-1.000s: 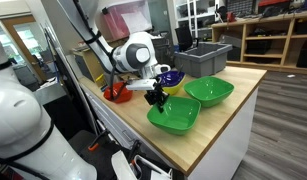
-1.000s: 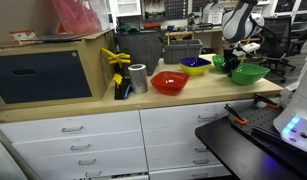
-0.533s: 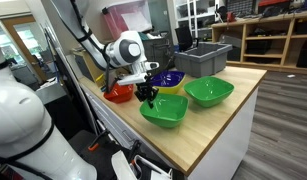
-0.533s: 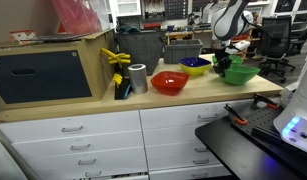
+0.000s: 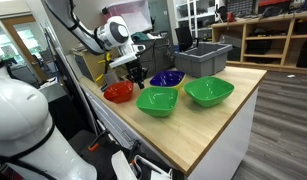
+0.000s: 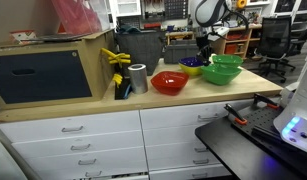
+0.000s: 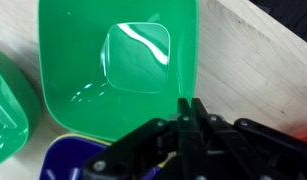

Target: Put the green bowls into the the red and yellow bowls

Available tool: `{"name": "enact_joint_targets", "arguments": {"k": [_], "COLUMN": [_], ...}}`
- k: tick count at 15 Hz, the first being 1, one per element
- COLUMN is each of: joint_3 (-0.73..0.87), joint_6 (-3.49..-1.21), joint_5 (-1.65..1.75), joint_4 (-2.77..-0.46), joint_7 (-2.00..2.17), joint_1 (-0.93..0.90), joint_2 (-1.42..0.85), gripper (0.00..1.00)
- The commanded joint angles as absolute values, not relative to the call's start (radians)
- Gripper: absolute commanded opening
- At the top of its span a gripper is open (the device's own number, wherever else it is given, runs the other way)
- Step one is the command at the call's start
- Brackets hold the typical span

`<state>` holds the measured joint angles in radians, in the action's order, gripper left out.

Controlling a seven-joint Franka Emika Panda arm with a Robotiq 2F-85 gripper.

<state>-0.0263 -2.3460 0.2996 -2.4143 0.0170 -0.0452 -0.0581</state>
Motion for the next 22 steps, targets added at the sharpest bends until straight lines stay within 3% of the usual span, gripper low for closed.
{"name": "enact_joint_targets", "arguments": {"k": [1, 7, 8, 17, 18, 22], "joint_3": [-0.056, -0.076, -0.073, -0.042, -0.038, -0.023], "joint_6": [-2.245, -2.195, -2.191, -2.206, -2.214, -2.245], "joint_5": [0.310, 0.277, 0.263, 0.159, 0.162, 0.188], "joint_4": [-2.314, -2.258, -2.262, -2.321, -2.330, -2.364], "joint_7": [-0.030, -0.081, -0.092, -0.228, -0.224, -0.186], "joint_1": [-0.070, -0.083, -0.080, -0.031, -0.025, -0.013], "joint_2": [-0.055, -0.077, -0.079, -0.104, -0.111, -0.144], "gripper": [0.02, 0.02, 0.28, 0.95, 0.99, 1.00]}}
